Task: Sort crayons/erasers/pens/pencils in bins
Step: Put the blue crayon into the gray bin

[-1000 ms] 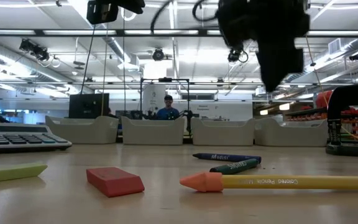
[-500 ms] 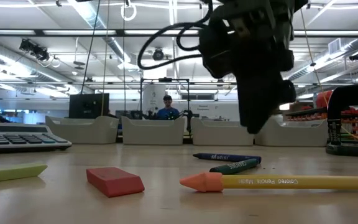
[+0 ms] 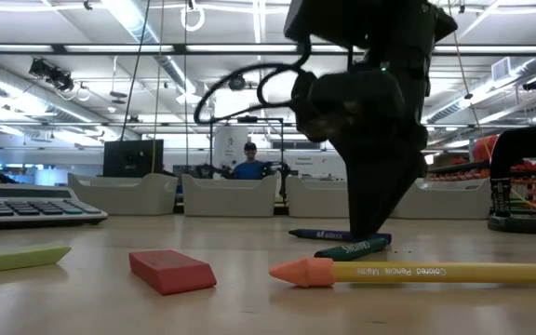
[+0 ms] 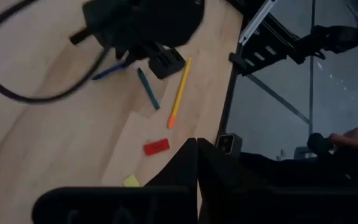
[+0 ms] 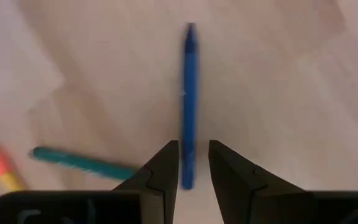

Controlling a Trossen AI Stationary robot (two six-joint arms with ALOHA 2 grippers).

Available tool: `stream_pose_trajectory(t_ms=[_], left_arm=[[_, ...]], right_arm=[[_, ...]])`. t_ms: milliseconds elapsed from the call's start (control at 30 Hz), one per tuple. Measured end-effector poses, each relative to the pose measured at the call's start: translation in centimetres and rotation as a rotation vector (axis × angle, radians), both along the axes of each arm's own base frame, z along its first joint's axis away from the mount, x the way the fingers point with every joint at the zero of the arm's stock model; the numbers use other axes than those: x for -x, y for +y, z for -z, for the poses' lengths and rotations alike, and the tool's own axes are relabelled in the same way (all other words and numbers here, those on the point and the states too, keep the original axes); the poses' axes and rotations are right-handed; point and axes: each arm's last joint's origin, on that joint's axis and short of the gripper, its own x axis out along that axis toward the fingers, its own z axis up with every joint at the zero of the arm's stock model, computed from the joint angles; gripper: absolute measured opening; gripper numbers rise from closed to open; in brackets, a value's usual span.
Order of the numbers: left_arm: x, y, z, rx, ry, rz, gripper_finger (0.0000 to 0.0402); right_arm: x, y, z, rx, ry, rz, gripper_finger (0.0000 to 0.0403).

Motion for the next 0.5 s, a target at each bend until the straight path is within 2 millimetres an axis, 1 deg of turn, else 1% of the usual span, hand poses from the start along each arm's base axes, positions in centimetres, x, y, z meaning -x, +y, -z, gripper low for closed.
stream_pose_trajectory(t_ms=[200,367,500], left_arm=[[0.39,-0.73,0.02,0.03,0.012,-0.002,0.0018],[0.53,-0.98,0.03,0.044,0.017,-0.006,0.0023],[0.52,-0.97,0.02,0.041,0.013,-0.014,0.0019]], right_arm=[[-0.16,-0.13,0.38,0.007,0.004,-0.016,0.0098],[-0.15,-0.08,0.41,0.017,0.002,-0.051,0.0098],[-0.15,-0.09,0.42,0.024,0.0,-0.074,0.009]])
